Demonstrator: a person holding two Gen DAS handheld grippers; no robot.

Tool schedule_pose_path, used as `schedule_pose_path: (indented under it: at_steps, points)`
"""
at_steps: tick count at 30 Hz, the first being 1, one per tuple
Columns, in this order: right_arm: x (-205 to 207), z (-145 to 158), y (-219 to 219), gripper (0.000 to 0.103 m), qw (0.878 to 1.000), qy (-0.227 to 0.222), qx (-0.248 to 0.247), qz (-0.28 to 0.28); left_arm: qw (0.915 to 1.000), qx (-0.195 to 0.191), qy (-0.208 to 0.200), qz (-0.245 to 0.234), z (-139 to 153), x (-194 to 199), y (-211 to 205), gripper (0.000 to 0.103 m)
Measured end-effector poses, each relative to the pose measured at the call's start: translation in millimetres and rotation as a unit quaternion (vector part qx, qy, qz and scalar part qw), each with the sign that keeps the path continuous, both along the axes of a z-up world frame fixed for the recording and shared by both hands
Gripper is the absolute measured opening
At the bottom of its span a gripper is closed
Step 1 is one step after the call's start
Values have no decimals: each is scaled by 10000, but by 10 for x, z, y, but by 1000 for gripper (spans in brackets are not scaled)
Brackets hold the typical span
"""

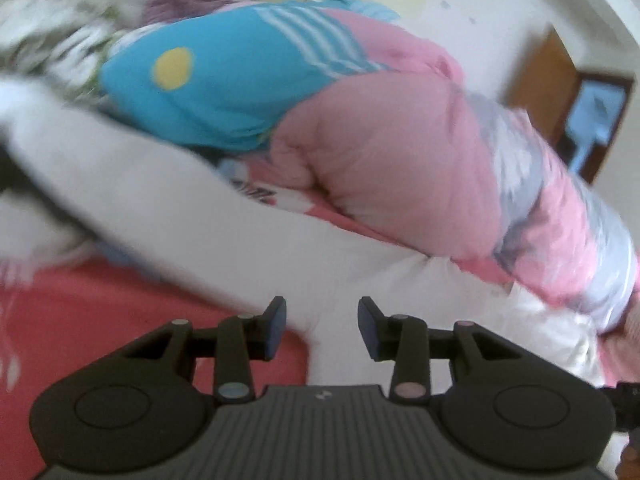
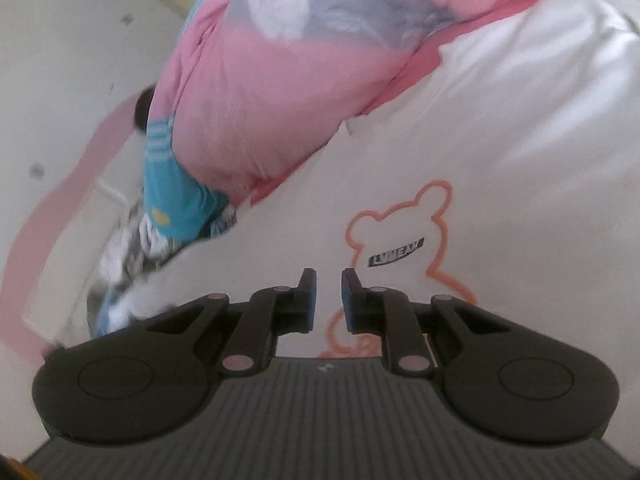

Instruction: Fold clothes

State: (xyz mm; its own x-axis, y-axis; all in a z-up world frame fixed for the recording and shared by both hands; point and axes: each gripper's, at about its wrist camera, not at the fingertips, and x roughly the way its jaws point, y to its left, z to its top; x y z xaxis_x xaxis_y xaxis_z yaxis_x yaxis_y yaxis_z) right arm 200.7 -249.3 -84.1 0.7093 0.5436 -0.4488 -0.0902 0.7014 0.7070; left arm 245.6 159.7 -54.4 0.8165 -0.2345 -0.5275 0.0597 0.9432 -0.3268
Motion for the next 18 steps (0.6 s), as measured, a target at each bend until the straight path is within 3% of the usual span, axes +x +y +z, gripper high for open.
schedule_pose_path:
  at_steps: [5, 11, 14, 18]
  points:
    - [99, -368, -89, 14, 9982, -340, 233, 434, 9951, 825, 135, -526, 53, 653, -365, 40]
    - [128, -540, -223, 16, 9885, -627, 1115, 809, 9644, 2142, 245, -1531, -22, 1589, -932, 49]
    - [176, -545, -171, 17, 9880, -541, 1093, 945, 9569, 2369, 198, -1670, -101, 1985, -994, 51]
    - [203, -552, -154, 21, 9864, -540, 1171, 1021, 9458, 2363, 613, -2141, -267, 2323, -953, 51]
